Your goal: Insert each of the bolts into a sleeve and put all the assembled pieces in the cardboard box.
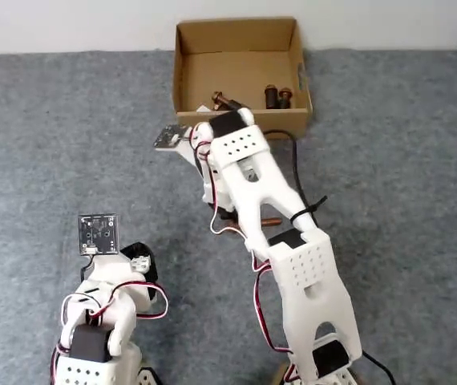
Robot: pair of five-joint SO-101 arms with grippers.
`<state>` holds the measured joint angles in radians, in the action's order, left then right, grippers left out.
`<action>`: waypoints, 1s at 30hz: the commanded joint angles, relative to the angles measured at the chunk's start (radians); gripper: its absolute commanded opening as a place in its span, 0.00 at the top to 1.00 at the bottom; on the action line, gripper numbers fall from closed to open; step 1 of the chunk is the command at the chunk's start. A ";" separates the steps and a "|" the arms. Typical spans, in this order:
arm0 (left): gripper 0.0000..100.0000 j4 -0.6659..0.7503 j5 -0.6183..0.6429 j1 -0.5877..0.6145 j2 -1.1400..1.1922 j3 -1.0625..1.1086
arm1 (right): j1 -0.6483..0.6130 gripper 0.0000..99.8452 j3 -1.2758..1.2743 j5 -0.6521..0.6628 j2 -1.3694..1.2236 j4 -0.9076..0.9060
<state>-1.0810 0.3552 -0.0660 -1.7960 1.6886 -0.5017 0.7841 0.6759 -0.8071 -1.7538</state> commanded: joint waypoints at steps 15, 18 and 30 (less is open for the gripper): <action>1.00 0.031 0.009 0.011 -0.002 -0.004 | 0.027 0.86 0.006 0.012 -0.137 0.082; 1.00 0.031 0.009 0.011 -0.002 -0.004 | 0.027 0.86 0.006 0.009 -0.148 0.084; 1.00 0.043 0.009 0.011 -0.002 -0.004 | 0.025 0.99 0.006 0.011 -0.148 0.067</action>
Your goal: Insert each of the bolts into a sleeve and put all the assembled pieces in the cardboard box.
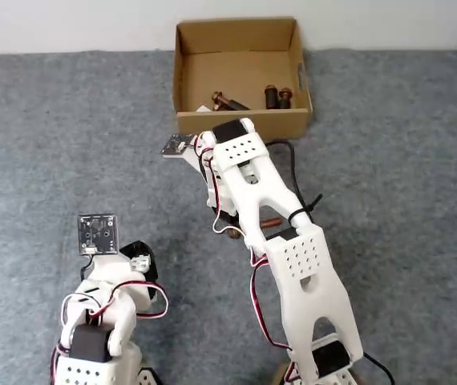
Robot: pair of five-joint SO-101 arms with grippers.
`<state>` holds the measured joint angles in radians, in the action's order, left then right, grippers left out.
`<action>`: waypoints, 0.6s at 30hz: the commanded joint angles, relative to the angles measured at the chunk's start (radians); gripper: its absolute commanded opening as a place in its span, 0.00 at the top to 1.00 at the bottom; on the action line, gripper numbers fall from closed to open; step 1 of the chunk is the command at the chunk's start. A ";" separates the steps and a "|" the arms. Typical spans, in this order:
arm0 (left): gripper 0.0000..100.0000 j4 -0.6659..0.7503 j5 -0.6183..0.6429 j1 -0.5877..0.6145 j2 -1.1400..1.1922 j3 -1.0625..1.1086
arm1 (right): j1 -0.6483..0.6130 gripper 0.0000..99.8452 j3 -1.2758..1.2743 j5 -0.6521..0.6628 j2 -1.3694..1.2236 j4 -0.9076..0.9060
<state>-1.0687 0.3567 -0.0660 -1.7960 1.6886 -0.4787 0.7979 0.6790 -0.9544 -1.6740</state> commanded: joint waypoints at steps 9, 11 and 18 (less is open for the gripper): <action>1.00 0.028 0.008 0.011 -0.002 -0.004 | 0.010 0.99 0.101 -0.084 0.101 -0.125; 1.00 0.026 0.008 0.011 0.000 -0.004 | 0.025 0.99 0.101 -0.132 0.153 -0.125; 1.00 0.015 0.008 0.003 0.000 -0.004 | 0.071 0.99 -0.028 -0.250 0.380 -0.125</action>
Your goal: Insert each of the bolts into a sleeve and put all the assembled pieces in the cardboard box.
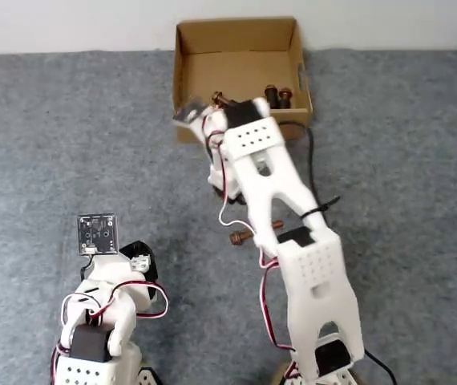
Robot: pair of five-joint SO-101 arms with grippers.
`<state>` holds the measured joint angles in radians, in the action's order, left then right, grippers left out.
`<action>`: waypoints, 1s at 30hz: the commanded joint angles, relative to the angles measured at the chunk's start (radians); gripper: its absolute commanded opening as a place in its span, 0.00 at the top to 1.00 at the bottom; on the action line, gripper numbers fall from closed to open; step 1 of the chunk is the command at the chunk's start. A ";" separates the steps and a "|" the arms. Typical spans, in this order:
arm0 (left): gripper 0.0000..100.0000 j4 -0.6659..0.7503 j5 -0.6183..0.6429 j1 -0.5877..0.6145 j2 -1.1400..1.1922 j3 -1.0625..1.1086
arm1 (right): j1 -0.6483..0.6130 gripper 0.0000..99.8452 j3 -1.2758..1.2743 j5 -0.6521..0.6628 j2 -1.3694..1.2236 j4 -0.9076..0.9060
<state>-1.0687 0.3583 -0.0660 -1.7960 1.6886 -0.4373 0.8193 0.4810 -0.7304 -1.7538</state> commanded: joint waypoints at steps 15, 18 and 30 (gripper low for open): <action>1.00 0.064 -0.054 -0.018 -0.008 -0.005 | 0.288 0.99 -0.756 -0.445 0.915 -0.044; 1.00 0.117 -0.086 -0.018 -0.005 -0.051 | 0.343 0.99 -0.902 -0.505 1.087 -0.044; 1.00 0.080 -0.089 -0.172 0.000 -0.222 | 0.515 0.99 -1.310 -0.675 1.667 -0.038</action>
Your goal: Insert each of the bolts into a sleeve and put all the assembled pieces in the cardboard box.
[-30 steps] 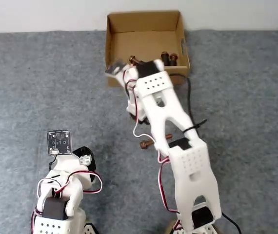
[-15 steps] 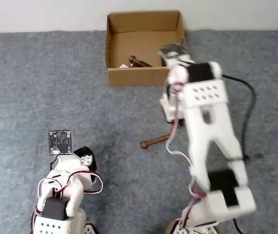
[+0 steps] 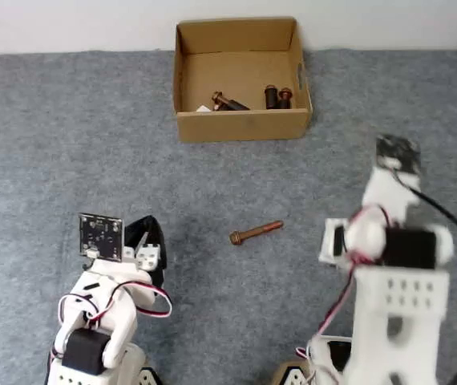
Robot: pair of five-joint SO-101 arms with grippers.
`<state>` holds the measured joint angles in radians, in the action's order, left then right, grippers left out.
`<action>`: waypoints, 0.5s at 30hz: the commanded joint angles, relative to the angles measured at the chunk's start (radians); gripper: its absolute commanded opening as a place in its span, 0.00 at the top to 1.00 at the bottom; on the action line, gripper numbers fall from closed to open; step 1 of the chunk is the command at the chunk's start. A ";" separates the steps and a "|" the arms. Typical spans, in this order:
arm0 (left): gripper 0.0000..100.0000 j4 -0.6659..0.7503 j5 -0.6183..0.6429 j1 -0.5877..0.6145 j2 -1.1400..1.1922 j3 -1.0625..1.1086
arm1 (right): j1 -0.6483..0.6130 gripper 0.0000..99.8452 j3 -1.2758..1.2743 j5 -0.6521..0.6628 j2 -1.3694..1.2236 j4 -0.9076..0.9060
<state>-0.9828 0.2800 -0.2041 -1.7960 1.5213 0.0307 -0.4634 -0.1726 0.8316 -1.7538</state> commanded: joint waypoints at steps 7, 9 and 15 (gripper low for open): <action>1.00 -0.029 -0.077 -0.049 0.014 -0.085 | 0.160 0.99 -0.144 -0.031 0.183 -0.039; 1.00 -0.032 -0.077 -0.049 0.066 -0.117 | 0.168 0.99 -0.160 -0.029 0.193 -0.039; 1.00 -0.032 -0.071 -0.049 0.434 -0.329 | 0.174 0.99 -0.166 0.038 0.269 -0.024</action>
<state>-1.0119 0.2171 -0.2486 -1.5535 1.3218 0.1918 -0.6306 -0.1573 1.0664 -1.7538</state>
